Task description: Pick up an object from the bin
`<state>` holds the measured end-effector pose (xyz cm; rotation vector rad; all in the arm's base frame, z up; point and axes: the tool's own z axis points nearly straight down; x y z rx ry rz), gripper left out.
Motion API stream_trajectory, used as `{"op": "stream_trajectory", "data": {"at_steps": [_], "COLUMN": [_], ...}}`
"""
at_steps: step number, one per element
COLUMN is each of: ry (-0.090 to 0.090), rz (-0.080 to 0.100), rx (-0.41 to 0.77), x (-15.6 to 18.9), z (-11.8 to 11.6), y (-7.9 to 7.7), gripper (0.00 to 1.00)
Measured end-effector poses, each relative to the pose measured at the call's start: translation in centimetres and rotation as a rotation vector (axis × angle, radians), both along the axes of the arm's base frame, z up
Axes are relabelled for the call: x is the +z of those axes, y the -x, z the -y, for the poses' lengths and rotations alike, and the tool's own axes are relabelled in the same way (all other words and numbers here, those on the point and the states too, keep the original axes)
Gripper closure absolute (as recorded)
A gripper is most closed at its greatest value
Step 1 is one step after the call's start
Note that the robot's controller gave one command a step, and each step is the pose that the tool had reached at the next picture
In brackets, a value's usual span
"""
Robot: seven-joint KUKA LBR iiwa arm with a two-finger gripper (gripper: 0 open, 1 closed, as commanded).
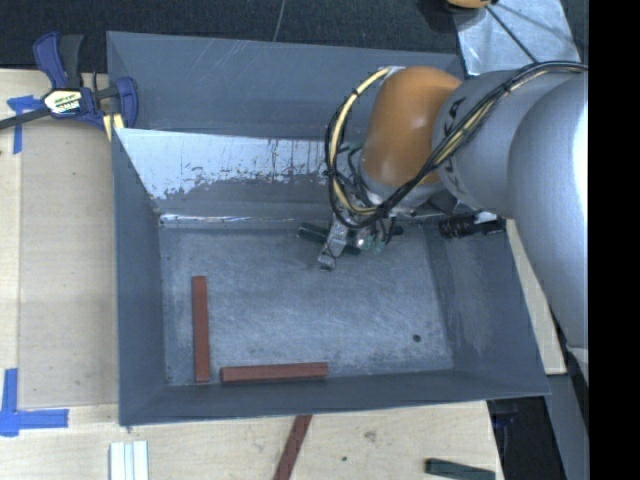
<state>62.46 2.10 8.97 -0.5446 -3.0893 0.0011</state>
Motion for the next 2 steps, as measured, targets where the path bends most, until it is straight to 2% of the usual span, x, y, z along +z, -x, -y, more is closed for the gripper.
{"op": "stream_trajectory", "data": {"at_steps": [1,2], "ry": [0.0,0.0], "rz": [0.007,0.004], "rx": [0.001,0.001], "x": [1.7,3.1], "z": [0.0,0.0], "y": [-0.2,-0.1], "gripper": [1.0,1.0]}}
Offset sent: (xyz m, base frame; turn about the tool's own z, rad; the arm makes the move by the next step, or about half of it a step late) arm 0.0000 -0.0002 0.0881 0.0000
